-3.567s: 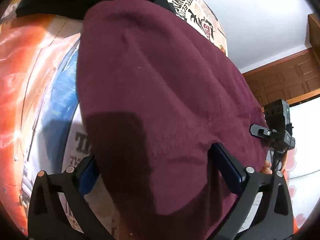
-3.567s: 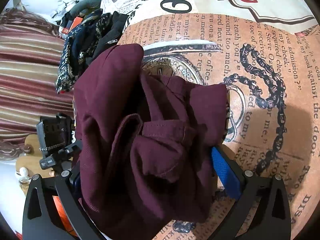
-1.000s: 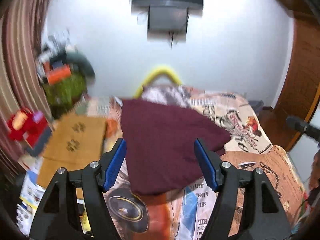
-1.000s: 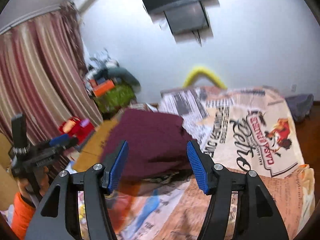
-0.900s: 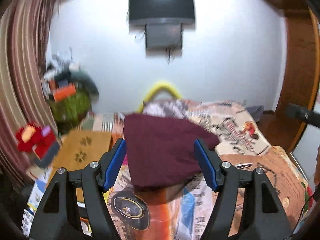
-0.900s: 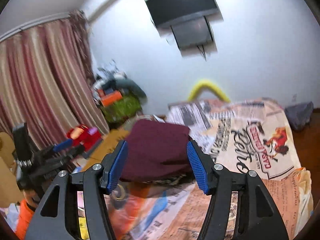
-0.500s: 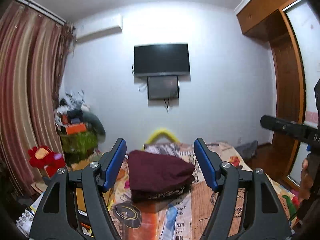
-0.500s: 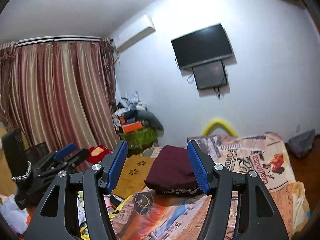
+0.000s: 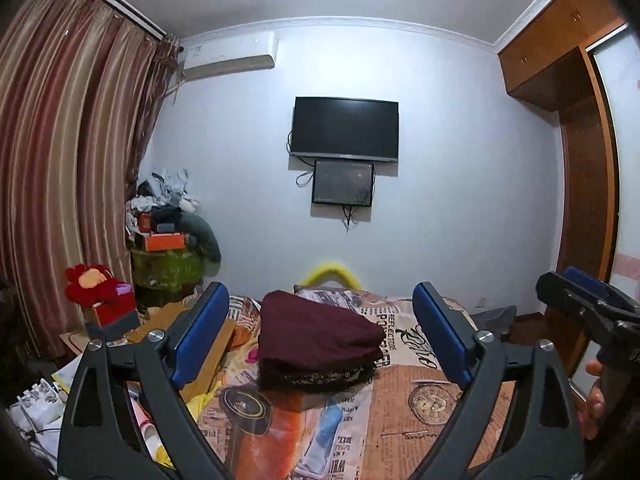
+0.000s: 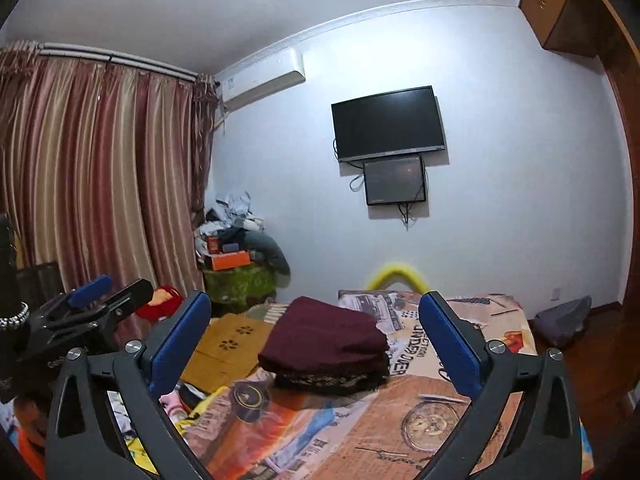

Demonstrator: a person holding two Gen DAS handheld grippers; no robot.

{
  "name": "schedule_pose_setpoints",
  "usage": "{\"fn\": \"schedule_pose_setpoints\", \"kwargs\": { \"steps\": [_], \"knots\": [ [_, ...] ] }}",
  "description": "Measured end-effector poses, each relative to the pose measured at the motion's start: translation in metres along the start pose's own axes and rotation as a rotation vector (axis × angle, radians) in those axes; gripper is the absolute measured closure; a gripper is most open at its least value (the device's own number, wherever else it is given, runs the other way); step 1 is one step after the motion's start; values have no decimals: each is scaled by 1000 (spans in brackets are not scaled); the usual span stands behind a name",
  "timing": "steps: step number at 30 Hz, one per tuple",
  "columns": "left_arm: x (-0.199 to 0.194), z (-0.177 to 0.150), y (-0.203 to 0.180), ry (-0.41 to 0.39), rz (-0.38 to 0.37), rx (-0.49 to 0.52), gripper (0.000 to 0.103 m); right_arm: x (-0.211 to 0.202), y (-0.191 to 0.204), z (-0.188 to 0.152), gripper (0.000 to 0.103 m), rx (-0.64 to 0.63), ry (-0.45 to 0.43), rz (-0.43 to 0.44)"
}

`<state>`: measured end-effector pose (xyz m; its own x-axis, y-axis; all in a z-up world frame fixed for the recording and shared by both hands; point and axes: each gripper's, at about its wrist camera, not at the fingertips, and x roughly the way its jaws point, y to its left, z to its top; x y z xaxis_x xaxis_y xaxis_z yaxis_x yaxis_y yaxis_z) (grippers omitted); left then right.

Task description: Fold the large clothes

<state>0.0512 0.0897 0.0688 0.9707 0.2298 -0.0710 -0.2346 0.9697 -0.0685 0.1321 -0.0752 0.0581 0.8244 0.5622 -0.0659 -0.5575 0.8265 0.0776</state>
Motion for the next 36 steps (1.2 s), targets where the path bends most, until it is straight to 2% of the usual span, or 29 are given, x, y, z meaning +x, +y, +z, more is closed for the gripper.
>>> {"fn": "schedule_pose_setpoints", "kwargs": {
  "steps": [14, 36],
  "knots": [
    [1, -13, -1, 31, 12, -2, 8, -4, -9, -14, 0, 29, 30, 0],
    [7, -20, -4, 65, 11, 3, 2, -11, -4, -13, 0, 24, 53, -23]
  ]
}}
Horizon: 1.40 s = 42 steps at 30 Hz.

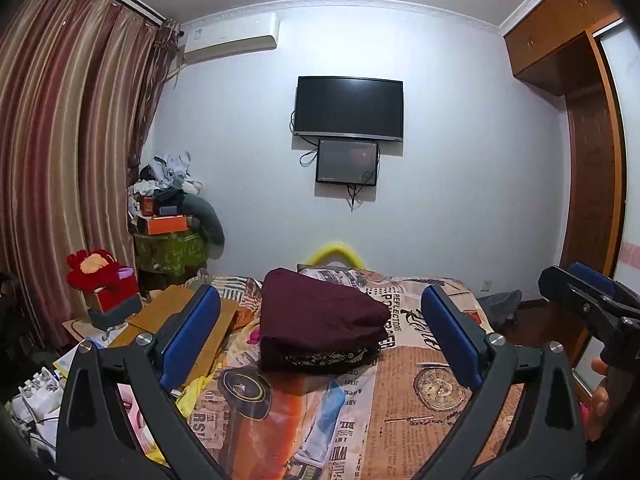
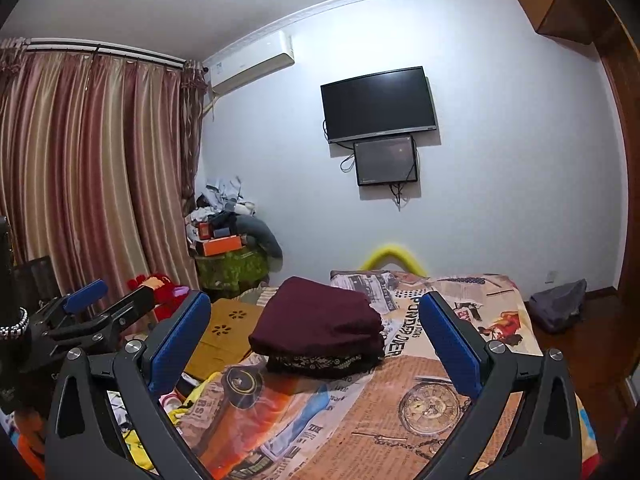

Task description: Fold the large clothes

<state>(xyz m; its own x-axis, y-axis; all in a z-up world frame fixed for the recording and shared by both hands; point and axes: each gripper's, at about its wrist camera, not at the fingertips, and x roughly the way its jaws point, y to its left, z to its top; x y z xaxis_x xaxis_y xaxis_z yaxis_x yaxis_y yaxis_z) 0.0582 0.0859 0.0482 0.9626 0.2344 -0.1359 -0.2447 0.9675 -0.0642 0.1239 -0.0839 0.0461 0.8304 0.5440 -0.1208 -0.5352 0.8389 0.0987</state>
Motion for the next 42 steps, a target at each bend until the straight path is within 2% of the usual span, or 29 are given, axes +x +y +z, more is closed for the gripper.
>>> {"fn": "schedule_pose_setpoints", "kwargs": {
  "steps": [42],
  "knots": [
    [2, -2, -6, 36, -63, 4, 2, -1, -3, 1, 0, 13, 9, -23]
  ]
}}
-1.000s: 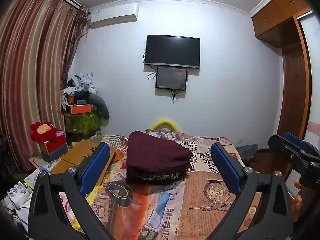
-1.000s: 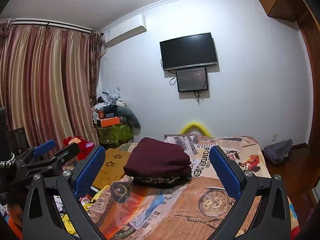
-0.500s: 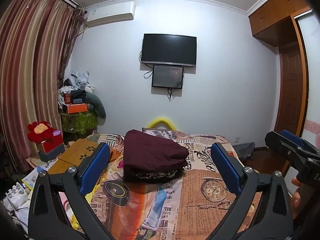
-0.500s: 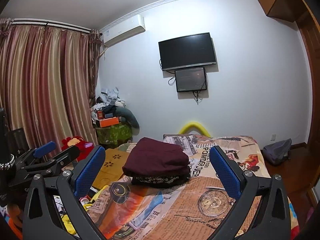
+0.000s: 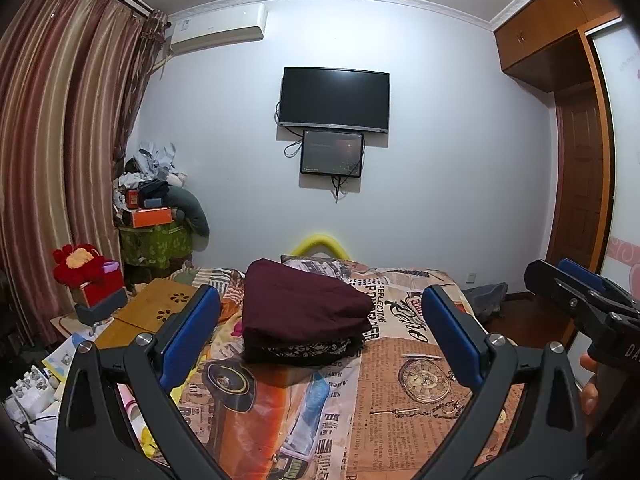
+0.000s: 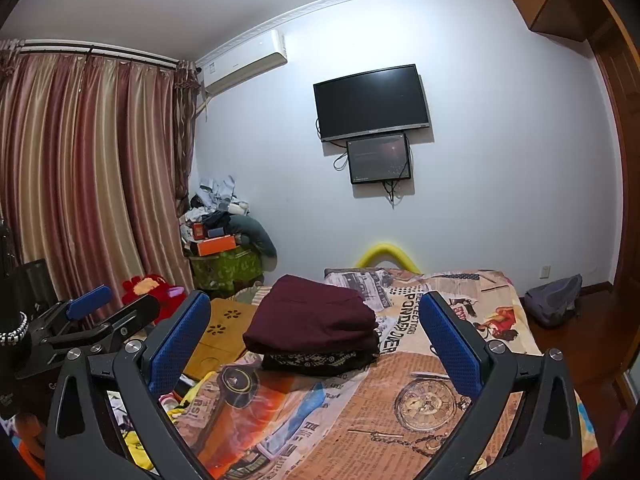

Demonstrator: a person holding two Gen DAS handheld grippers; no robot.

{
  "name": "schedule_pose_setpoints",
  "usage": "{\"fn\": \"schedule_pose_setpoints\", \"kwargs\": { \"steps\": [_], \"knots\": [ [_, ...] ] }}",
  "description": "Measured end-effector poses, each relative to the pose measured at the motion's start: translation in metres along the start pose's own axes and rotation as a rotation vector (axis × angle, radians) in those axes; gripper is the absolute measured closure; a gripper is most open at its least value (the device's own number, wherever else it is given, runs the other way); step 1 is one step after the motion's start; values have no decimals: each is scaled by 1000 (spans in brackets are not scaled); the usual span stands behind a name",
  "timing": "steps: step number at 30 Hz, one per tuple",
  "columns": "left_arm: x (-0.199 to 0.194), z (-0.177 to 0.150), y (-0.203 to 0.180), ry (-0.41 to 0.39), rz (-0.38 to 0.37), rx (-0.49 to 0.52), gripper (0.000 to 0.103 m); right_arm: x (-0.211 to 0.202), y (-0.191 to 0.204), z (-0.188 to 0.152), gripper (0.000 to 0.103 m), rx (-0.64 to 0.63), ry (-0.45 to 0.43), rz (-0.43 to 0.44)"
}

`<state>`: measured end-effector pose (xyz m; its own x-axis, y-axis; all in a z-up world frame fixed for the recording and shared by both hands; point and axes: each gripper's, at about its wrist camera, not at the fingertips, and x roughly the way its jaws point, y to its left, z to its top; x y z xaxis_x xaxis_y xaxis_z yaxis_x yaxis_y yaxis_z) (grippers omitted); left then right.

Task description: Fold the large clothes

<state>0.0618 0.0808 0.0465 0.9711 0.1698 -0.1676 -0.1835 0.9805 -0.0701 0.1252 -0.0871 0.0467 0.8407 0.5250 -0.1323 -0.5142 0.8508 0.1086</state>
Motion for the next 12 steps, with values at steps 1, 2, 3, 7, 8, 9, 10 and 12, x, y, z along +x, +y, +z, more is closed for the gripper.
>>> {"fn": "schedule_pose_setpoints", "kwargs": {
  "steps": [1, 2, 3, 7, 8, 9, 10, 12],
  "knots": [
    [0, 0, 0, 1, -2, 0, 2, 0, -1, 0, 0, 1, 0, 0],
    [0, 0, 0, 1, -2, 1, 2, 0, -1, 0, 0, 1, -1, -1],
    [0, 0, 0, 0, -3, 3, 2, 1, -1, 0, 0, 3, -1, -2],
    [-1, -1, -1, -1, -3, 6, 2, 2, -1, -1, 0, 11, 1, 0],
    [-1, -1, -1, -1, -2, 6, 2, 2, -1, -1, 0, 12, 1, 0],
    [-1, -1, -1, -2, 0, 7, 2, 2, -1, -1, 0, 12, 1, 0],
    [-1, -1, -1, -3, 1, 7, 2, 3, -1, -1, 0, 11, 2, 0],
    [0, -2, 1, 1, 7, 5, 2, 3, 0, -2, 0, 10, 3, -1]
  ]
}}
